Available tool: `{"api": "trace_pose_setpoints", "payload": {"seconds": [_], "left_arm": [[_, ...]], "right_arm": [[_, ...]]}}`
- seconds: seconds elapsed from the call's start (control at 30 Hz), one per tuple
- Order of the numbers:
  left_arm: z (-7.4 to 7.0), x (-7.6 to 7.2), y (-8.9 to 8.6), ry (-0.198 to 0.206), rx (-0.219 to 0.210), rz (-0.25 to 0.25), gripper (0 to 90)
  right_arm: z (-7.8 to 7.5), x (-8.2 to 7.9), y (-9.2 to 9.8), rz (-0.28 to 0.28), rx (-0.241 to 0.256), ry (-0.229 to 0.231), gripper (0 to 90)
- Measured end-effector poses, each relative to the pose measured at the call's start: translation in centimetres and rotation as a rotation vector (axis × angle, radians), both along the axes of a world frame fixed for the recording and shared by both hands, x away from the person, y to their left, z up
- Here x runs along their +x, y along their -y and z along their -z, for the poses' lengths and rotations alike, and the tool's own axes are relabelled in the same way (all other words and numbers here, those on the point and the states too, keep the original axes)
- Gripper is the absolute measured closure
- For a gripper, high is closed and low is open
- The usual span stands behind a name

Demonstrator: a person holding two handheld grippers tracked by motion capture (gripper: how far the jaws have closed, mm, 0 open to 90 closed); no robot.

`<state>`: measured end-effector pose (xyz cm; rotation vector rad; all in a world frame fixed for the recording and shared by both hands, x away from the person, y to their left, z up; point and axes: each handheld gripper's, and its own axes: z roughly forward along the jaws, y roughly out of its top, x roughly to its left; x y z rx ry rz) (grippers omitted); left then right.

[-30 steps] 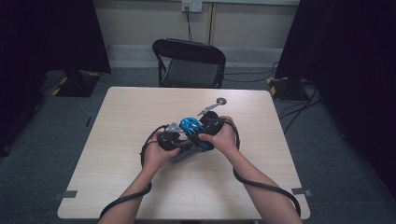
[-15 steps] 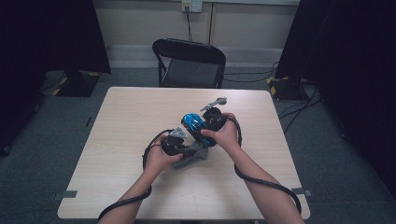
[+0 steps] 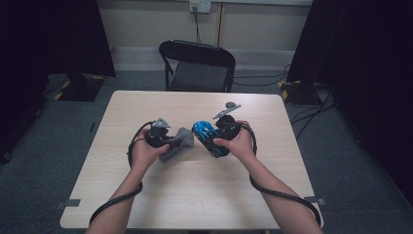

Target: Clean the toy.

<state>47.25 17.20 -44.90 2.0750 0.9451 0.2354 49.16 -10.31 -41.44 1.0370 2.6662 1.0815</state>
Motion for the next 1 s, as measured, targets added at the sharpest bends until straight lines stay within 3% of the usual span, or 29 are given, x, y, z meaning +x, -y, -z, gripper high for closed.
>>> {"api": "trace_pose_setpoints", "payload": {"seconds": [0.17, 0.37, 0.53, 1.0], "left_arm": [[-0.2, 0.8, -0.5, 0.018, -0.008, -0.038, 75.6], [-0.3, 1.3, 0.1, 0.028, -0.017, -0.044, 75.6], [0.0, 1.1, 1.4, 0.034, -0.068, 0.0, 75.7], [0.8, 0.2, 3.4, 0.027, -0.087, 0.065, 75.7]], "right_arm": [[0.5, -0.7, -0.1, -0.017, 0.003, -0.009, 28.4], [0.6, -1.2, -0.4, -0.033, 0.0, -0.004, 28.3], [0.6, -1.3, -0.8, -0.034, -0.001, -0.006, 28.4], [0.5, -0.7, -1.1, -0.016, -0.004, -0.007, 28.4]]}}
